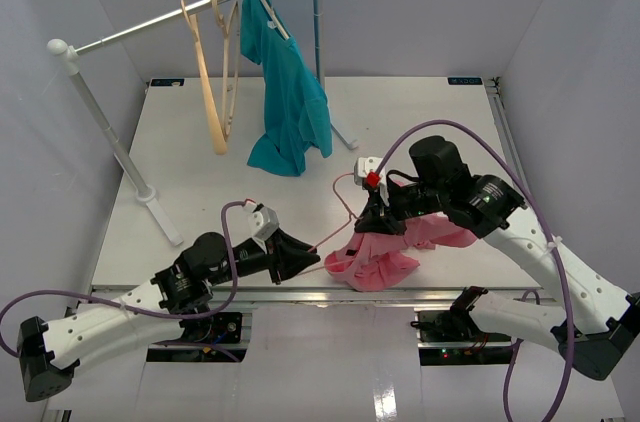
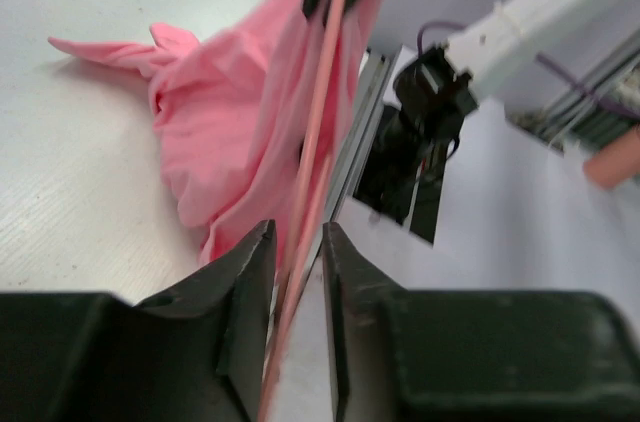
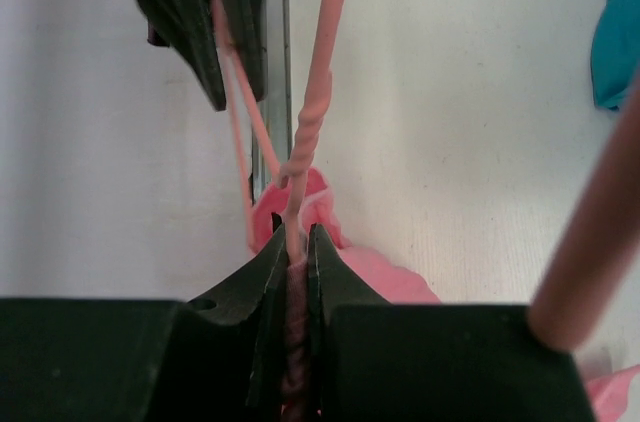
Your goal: Place the t-shirt on the hanger
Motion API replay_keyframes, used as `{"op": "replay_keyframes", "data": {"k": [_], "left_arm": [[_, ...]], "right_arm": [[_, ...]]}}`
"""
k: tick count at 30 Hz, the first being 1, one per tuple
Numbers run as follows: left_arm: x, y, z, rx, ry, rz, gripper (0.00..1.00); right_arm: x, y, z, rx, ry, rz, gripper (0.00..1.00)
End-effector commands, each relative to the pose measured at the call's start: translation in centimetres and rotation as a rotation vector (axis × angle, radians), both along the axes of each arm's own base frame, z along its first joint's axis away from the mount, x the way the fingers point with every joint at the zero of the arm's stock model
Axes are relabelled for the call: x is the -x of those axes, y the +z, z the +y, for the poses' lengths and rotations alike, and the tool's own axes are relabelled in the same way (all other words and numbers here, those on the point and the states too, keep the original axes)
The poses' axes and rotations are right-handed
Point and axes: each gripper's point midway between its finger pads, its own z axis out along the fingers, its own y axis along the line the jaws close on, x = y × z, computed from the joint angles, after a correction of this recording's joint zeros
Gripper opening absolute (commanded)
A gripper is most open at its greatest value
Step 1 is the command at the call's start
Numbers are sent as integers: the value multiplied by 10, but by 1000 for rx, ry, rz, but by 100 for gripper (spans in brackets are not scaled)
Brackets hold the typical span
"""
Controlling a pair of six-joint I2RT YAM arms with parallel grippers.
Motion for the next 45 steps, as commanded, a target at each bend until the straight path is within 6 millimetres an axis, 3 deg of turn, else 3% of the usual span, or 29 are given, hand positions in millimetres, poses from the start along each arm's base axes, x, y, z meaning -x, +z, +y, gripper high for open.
{"op": "replay_keyframes", "data": {"k": [1, 4, 6, 8, 11, 15, 19, 23, 30, 34, 38, 45], "left_arm": [[-29, 72, 10, 130, 177, -18, 55], [-40, 86, 19, 108, 263, 18, 60], [-43, 86, 28, 73, 310, 65, 62], [-45, 100, 42, 113, 362, 108, 63], [-44, 101, 64, 151, 438, 190, 66], [-37, 87, 81, 189, 464, 286, 69], [-33, 58, 81, 194, 466, 377, 71], [-36, 28, 71, 190, 479, 479, 71], [-44, 0, 36, 142, 460, 582, 71], [-50, -20, 14, 123, 456, 659, 70], [-53, -35, 3, 127, 454, 704, 68], [-58, -43, -10, 212, 443, 791, 66]], "right_arm": [[-13, 28, 5, -114, -106, -51, 8], [-23, 22, -2, -97, -194, -71, 8], [-27, 19, -8, -92, -236, -92, 8], [-31, 23, -12, -104, -279, -107, 8], [-36, 35, -19, -146, -342, -135, 8], [-35, 53, -24, -220, -383, -154, 8], [-31, 62, -26, -272, -400, -146, 8], [-33, 62, -25, -293, -419, -129, 8], [-37, 56, -24, -304, -443, -122, 8], [-39, 62, -28, -344, -472, -139, 8], [-39, 70, -31, -382, -488, -155, 8], [-38, 73, -33, -400, -493, -164, 8]]}}
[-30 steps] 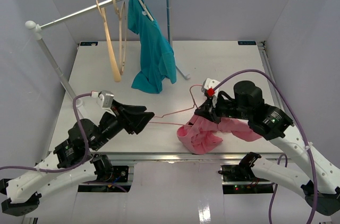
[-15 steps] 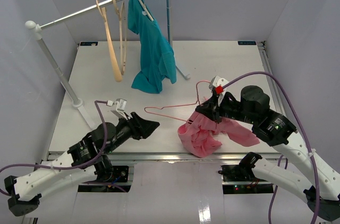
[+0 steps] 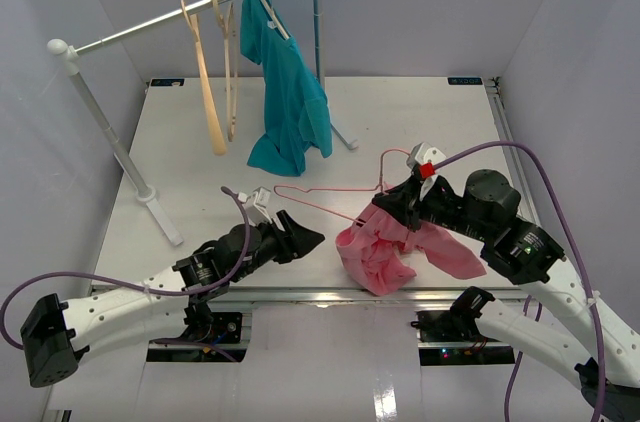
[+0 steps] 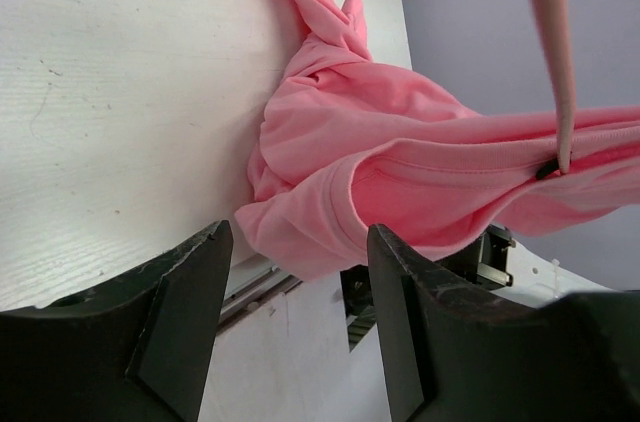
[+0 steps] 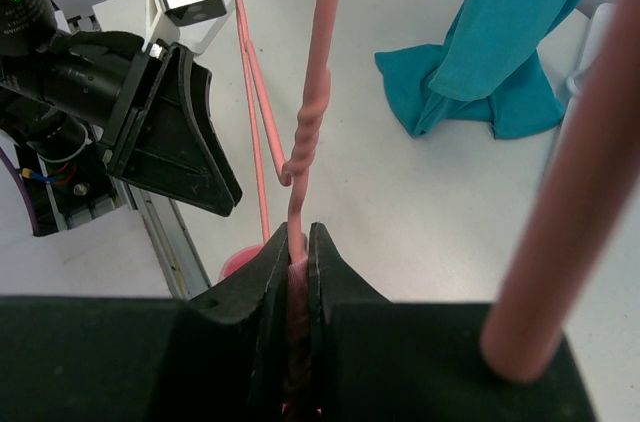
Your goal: Place the t-shirt on the hanger
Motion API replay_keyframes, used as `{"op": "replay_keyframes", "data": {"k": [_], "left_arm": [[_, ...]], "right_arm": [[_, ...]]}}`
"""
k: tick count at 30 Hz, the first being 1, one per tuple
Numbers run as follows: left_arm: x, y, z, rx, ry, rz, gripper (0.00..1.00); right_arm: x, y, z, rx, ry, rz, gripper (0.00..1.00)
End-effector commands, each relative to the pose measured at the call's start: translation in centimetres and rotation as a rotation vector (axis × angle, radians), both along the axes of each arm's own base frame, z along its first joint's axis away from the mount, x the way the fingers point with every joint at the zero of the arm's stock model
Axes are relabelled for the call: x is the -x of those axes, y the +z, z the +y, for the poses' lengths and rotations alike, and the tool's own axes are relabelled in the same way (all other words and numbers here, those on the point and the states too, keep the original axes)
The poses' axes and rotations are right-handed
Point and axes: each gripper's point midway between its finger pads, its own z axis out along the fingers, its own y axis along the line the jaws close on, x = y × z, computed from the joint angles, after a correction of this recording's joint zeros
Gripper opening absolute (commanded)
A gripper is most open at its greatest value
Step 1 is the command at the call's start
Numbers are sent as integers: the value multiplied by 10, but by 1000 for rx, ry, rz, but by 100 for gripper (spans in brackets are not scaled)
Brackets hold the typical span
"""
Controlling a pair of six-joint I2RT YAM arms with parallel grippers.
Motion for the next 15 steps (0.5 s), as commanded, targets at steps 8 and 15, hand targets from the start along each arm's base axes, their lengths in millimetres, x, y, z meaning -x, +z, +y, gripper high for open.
{"op": "replay_keyframes", "data": {"k": [8, 15], "left_arm": [[-6, 14, -36, 234, 0, 106, 66], [-10, 3, -56, 187, -19, 160, 64]], "right_arm": [[3, 26, 2, -107, 15, -76, 8], [6, 30, 0, -115, 18, -86, 8]]}}
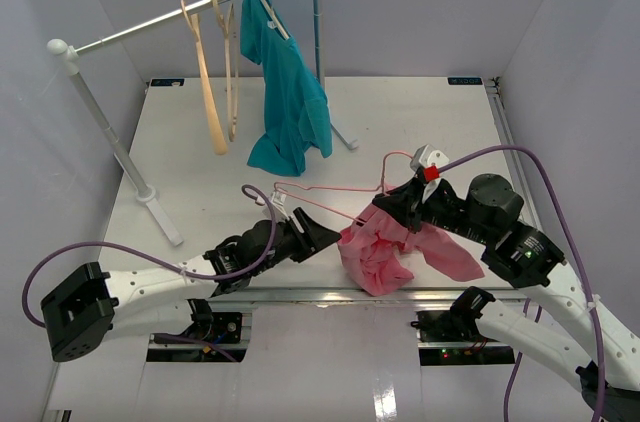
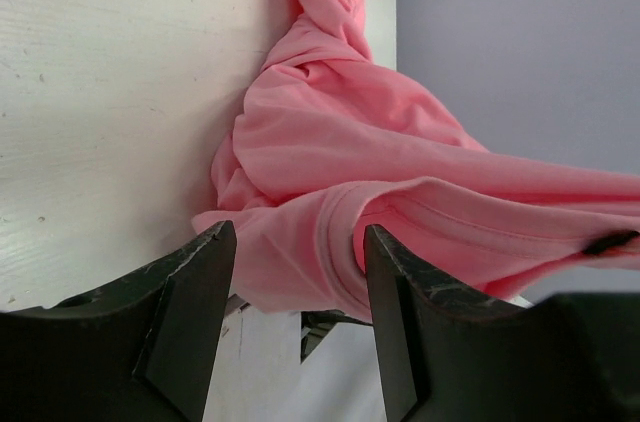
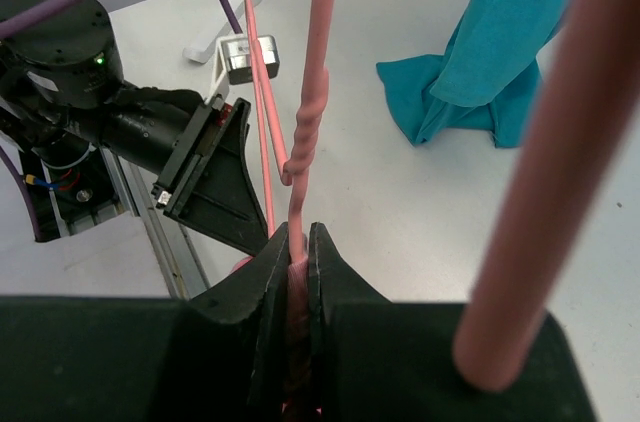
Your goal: Place the t-shirt on the hanger
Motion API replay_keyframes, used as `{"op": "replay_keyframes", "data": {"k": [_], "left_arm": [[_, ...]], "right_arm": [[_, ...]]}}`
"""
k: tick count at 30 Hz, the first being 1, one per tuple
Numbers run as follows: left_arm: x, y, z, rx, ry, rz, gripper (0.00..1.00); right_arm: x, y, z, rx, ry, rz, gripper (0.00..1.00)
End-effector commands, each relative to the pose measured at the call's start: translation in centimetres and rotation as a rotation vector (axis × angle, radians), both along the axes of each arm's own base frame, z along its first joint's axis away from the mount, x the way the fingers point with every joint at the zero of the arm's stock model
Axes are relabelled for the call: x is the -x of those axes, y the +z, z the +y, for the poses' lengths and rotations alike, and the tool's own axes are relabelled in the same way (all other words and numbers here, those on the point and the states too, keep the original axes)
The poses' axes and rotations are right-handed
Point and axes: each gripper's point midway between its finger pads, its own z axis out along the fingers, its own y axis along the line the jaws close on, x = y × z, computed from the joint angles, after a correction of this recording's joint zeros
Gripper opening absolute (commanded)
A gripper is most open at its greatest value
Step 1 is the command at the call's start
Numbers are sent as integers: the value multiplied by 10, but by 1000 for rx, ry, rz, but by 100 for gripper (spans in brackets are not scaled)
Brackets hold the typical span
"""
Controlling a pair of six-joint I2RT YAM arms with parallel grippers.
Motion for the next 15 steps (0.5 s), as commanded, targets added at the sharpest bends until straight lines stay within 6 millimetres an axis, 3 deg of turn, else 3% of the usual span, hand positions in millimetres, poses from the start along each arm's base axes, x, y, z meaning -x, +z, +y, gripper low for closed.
{"op": "replay_keyframes", "data": {"k": [1, 6, 10, 15], "left_arm": [[-3, 22, -18, 79, -18, 9, 64], [-8, 19, -19, 88, 5, 1, 60], [-10, 31, -24, 125, -5, -36, 54], [-6, 32, -34, 123, -59, -49, 25]], "right_arm": [[5, 28, 0, -85, 16, -72, 8], [8, 28, -3, -84, 18, -80, 8], [9, 19, -3, -76, 23, -67, 8], [7, 10, -3, -63, 12, -52, 8]]}}
